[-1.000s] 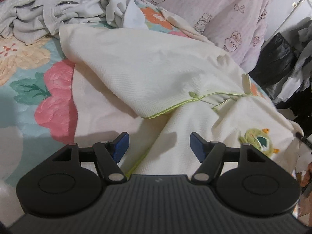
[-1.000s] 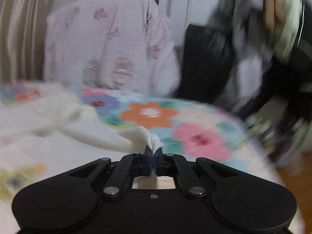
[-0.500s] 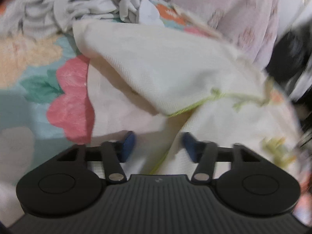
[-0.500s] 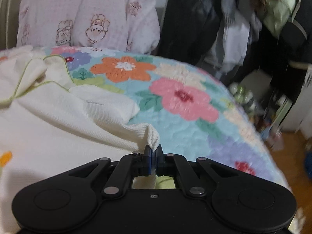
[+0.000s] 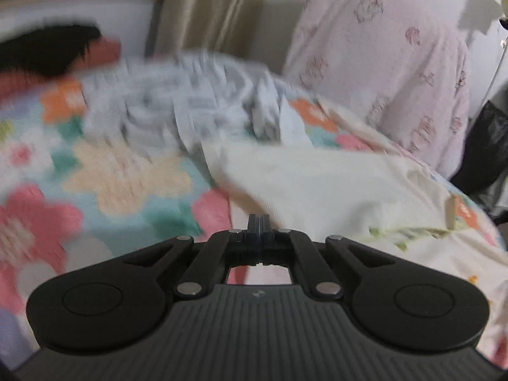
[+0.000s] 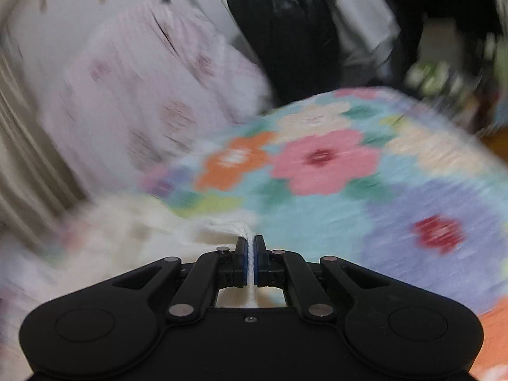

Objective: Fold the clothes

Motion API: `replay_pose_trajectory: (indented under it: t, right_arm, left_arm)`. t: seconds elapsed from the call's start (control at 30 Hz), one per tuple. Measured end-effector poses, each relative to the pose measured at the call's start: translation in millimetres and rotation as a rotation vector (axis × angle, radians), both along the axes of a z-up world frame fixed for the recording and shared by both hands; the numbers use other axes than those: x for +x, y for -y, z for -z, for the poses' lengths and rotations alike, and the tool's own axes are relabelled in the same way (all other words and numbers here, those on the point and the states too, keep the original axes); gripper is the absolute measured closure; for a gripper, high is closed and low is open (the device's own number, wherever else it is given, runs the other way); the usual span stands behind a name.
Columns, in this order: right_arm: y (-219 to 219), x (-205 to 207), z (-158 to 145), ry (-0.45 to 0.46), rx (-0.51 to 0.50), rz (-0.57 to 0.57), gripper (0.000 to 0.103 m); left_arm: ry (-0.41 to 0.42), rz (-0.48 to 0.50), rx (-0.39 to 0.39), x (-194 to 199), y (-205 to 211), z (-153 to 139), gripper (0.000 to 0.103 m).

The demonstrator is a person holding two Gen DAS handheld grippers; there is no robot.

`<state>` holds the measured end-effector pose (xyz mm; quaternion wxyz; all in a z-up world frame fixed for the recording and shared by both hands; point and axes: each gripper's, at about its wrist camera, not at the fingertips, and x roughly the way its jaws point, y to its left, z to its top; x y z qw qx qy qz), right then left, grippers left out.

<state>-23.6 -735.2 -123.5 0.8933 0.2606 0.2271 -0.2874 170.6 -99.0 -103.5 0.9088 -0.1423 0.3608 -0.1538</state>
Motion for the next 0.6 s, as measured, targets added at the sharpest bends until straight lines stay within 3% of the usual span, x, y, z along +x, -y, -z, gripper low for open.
replay_pose_trajectory:
  t: [0.07, 0.13, 0.2, 0.27, 0.37, 0.4, 0.47, 0.5, 0.6]
  right_arm:
    - [-10.6, 16.4, 3.9, -0.138, -0.157, 0.040, 0.103]
    - [-20.9, 32.7, 7.8, -0.274, -0.312, 0.080, 0.103]
    - [-12.4, 30.0, 9.1, -0.242, -0.199, 0.119, 0.102]
    - [-8.9, 23.7, 9.9, -0.186, -0.051, 0.133, 0.093]
    - [-42.8, 31.4, 2.2, -0.117, 0.016, -0.036, 0.089]
    - [-58.1, 36.2, -2.1, -0.088, 0.033, -0.109, 0.086]
    - [-92.9, 49.7, -10.2, -0.038, 0.065, -0.248, 0.061]
    - [-110.1, 57.6, -13.4, -0.016, 0.084, -0.320, 0.057]
    - [-166.2, 78.8, -14.9, 0.008, 0.151, -0.528, 0.054]
  left_arm:
    - [-0.092, 0.034, -0.053, 8.0, 3.5, 16.1, 0.103]
    - [-0.143, 0.083, -0.053, 9.0, 14.9, 25.3, 0.100]
    - [-0.184, 0.131, -0.037, 8.1, 26.9, 32.4, 0.100]
    - [-0.209, 0.160, -0.034, 5.9, 35.0, 36.8, 0.098]
    - [-0.249, 0.194, -0.083, 3.3, 40.3, 41.5, 0.089]
    - [-0.261, 0.205, -0.092, 2.5, 42.2, 42.9, 0.081]
    - [-0.280, 0.225, -0.077, 0.7, 47.1, 45.1, 0.068]
    - [-0.289, 0.235, -0.070, -0.2, 49.6, 46.2, 0.060]
    - [-0.291, 0.260, -0.034, -4.9, 54.7, 44.5, 0.067]
